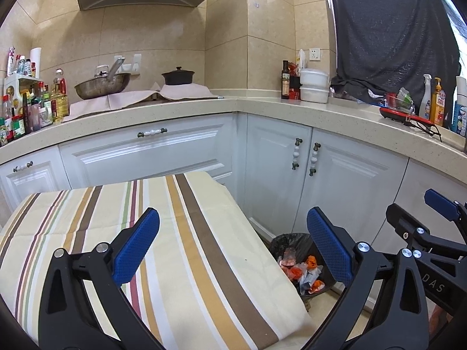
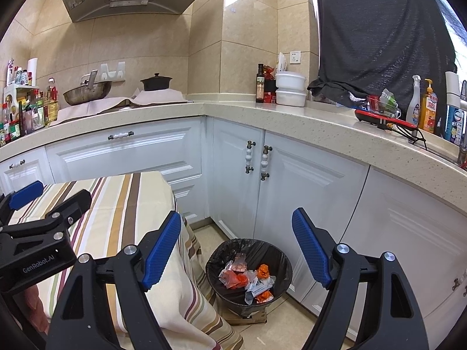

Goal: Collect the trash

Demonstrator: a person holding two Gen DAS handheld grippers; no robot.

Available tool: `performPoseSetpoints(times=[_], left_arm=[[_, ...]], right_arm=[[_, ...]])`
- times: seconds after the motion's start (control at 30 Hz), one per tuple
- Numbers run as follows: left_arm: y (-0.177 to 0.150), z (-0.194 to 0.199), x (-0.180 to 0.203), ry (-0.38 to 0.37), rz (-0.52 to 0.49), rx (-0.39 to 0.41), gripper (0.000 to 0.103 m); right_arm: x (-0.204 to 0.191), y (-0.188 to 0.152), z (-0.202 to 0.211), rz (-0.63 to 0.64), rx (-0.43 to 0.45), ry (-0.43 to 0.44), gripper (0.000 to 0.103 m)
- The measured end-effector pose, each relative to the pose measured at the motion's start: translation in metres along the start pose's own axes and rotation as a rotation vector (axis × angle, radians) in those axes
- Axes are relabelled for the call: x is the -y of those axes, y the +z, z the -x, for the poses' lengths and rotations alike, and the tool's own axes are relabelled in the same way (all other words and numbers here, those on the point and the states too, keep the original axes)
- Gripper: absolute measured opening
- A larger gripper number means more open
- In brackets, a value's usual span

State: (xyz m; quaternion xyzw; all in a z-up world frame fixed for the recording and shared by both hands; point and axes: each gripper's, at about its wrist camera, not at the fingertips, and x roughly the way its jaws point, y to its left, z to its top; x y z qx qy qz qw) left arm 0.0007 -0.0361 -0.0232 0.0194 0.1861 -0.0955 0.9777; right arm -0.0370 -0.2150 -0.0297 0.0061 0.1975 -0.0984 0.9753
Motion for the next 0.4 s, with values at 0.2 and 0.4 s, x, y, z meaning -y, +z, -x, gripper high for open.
performPoseSetpoints(times=[0.2,0.4], left_arm=[[0.006,-0.008,-0.024,0.068,-0.004,0.001,0.099],[-0.002,-0.049,-0.111,0.25,0.039,-0.112,0.099]], right_arm=[[-0.013,0.003,-0.015,0.019,-0.021,0.041,0.079],[-0.048,0.01,-0.062,0.015,-0.097,0.21,0.081]])
